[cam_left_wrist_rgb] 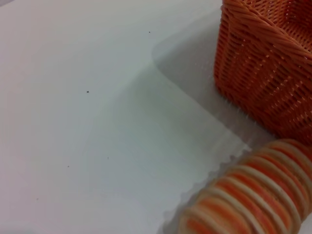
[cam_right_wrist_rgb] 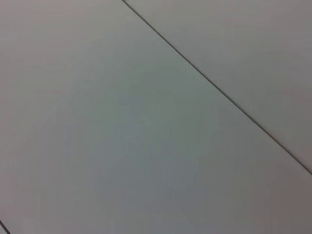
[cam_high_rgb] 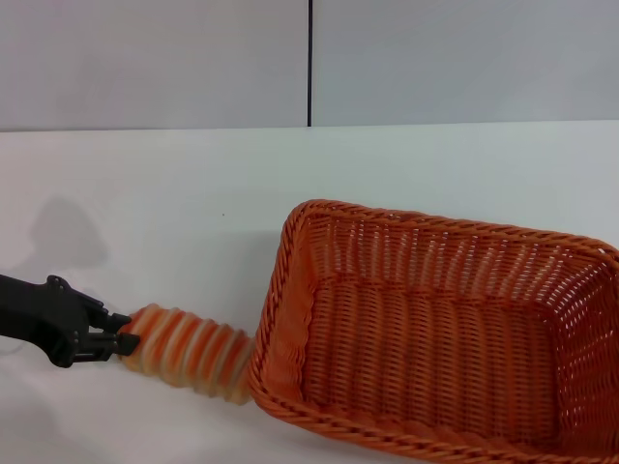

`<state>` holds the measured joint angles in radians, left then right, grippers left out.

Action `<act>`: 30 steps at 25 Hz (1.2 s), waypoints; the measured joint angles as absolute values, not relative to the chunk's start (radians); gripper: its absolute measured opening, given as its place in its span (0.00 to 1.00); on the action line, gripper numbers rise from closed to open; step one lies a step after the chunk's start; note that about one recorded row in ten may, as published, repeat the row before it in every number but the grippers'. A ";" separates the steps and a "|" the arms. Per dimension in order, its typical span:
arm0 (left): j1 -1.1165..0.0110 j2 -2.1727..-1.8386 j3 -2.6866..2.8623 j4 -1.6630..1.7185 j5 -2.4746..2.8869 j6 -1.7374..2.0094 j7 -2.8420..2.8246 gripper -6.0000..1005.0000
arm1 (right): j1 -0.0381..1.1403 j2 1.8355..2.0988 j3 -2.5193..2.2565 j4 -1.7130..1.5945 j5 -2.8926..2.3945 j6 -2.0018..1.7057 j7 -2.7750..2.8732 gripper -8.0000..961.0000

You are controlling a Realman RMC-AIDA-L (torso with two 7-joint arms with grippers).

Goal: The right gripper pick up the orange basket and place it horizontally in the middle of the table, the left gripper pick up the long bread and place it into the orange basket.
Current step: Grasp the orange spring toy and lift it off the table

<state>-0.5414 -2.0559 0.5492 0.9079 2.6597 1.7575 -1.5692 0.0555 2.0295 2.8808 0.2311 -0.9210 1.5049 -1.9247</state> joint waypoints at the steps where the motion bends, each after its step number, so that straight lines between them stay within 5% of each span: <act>1: -0.541 -2.056 0.549 0.908 2.660 1.758 -1.569 0.29 | 0.055 2.029 2.881 0.231 -0.921 1.505 -1.925 0.62; 30: -0.539 -2.054 0.546 0.908 2.654 1.760 -1.562 0.13 | 0.055 2.030 2.880 0.225 -0.911 1.505 -1.925 0.62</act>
<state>-0.5388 -2.0539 0.5462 0.9084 2.6537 1.7601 -1.5615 0.0552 2.0297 2.8797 0.2254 -0.9110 1.5048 -1.9247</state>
